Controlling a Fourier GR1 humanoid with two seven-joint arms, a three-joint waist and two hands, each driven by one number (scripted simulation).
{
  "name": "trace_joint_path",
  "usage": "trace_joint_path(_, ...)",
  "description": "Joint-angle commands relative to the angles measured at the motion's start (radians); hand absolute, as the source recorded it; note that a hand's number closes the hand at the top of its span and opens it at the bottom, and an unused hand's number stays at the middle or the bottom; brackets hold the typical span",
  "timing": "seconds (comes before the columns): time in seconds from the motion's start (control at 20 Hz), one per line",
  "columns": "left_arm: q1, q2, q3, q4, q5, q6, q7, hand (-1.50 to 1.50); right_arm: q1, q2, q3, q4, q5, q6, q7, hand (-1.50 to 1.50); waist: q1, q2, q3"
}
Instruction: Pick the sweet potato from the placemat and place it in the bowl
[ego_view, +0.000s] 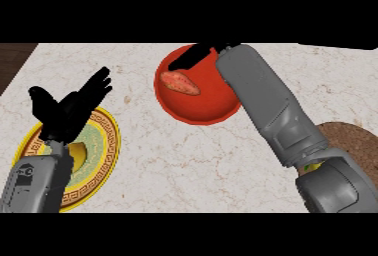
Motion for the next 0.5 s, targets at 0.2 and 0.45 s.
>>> trace_joint_path(0.2, 0.029, 0.021, 0.026, -0.022, 0.017, -0.008, 0.007, 0.00, 0.026, -0.184, -0.069, 0.006, -0.046, 0.076, -0.123, -1.50, -0.034, -0.009, 0.002)
trace_joint_path(0.45, 0.061, 0.006, 0.017, -0.030, 0.009, 0.003, 0.016, 0.00, 0.046, -0.301, -0.048, -0.016, -0.034, 0.293, -0.286, -1.50, -0.055, -0.017, 0.002)
